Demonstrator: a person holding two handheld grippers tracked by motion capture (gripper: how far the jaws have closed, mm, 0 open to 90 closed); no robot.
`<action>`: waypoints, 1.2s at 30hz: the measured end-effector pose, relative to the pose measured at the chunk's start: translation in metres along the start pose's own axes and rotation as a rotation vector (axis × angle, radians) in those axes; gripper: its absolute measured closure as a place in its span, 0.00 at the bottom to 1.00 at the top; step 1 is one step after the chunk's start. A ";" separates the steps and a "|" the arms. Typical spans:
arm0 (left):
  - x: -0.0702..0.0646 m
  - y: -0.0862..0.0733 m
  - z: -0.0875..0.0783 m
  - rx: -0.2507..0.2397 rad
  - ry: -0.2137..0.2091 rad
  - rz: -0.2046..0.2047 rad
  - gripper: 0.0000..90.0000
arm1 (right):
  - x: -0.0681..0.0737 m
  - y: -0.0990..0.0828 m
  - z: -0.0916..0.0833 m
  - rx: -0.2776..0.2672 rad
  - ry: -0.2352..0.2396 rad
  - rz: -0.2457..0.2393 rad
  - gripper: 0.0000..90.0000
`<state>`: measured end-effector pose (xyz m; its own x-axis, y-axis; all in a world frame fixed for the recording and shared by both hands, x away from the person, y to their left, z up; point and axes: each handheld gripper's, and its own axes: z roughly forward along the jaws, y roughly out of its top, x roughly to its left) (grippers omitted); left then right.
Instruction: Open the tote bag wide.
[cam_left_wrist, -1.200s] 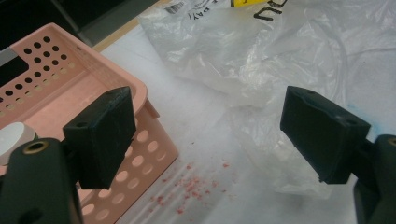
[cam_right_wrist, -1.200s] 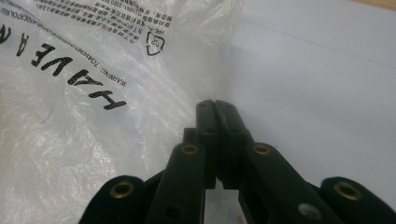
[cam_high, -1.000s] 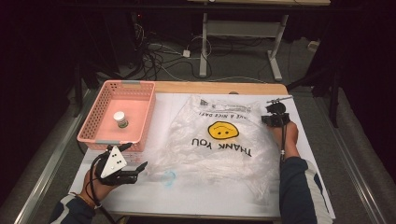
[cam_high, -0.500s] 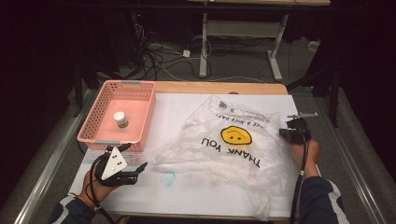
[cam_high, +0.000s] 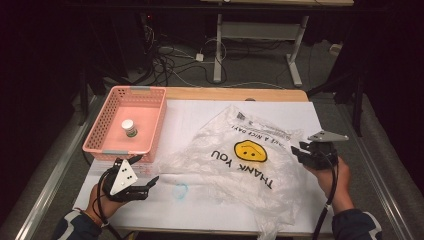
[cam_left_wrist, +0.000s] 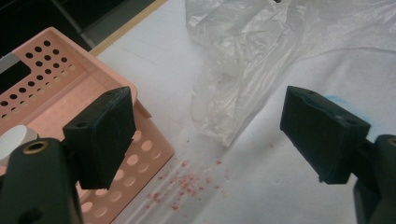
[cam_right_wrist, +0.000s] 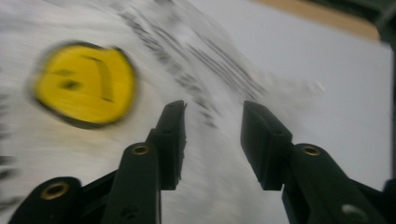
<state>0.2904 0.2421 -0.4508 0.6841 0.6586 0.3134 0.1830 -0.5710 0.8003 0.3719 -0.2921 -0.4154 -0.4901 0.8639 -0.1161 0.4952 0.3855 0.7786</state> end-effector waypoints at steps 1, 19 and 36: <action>0.000 0.000 0.000 0.003 0.001 0.002 0.20 | 0.012 0.005 -0.005 -0.033 0.042 -0.030 0.63; -0.003 0.000 0.003 0.019 -0.014 0.016 0.20 | 0.172 0.011 0.045 0.140 0.485 -0.423 0.55; -0.002 0.000 0.002 0.019 -0.009 0.015 0.20 | 0.164 0.012 0.069 0.168 0.390 -0.353 1.00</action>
<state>0.2908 0.2397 -0.4520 0.6933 0.6456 0.3201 0.1860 -0.5895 0.7860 0.3466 -0.1236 -0.4675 -0.8608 0.5009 -0.0907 0.3445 0.7044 0.6206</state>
